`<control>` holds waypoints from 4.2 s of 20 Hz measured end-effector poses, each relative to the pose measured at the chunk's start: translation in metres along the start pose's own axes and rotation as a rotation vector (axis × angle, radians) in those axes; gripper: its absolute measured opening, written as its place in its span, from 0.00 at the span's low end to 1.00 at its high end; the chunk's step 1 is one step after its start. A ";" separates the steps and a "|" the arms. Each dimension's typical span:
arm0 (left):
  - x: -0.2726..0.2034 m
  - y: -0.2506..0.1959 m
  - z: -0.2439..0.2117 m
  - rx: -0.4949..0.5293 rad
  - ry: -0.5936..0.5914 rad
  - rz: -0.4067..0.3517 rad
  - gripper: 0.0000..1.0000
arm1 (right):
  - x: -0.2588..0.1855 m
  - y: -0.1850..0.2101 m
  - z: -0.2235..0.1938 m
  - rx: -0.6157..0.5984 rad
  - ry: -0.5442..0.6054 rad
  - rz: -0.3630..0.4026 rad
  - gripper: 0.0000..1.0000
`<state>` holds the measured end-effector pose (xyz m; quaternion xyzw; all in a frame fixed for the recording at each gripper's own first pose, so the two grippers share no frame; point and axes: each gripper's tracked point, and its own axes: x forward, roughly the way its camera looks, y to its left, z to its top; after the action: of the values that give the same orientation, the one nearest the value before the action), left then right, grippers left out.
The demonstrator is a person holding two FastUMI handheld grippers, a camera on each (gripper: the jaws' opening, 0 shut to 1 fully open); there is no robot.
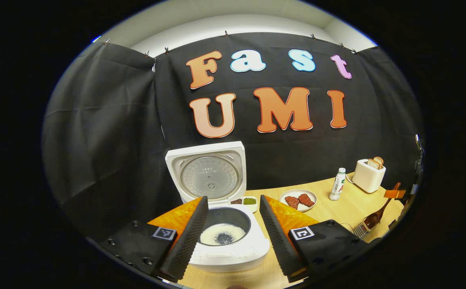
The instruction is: Close the left gripper, press the button to open the rice cooker; take a wooden spoon from the chopstick holder with the right hand, scoop a spoonful of rice and pour it into the rice cooker, then put the wooden spoon back into the chopstick holder.
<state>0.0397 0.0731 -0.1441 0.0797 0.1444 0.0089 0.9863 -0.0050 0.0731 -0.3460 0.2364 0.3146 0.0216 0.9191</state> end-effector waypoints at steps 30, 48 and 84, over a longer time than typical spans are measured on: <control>0.134 0.087 0.123 -0.220 -0.001 0.099 0.92 | -0.056 -0.050 0.090 -0.088 -0.099 -0.171 0.95; 0.295 0.098 0.067 -0.165 0.348 0.089 0.99 | -0.135 -0.055 0.148 -0.217 -0.250 -0.221 0.95; 0.120 0.051 -0.157 -0.202 0.880 0.053 0.95 | -0.067 0.069 0.099 -0.310 -0.102 0.072 0.95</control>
<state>0.1099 0.1530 -0.3187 -0.0246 0.5463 0.0812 0.8333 0.0076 0.0799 -0.2088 0.1038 0.2516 0.0907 0.9580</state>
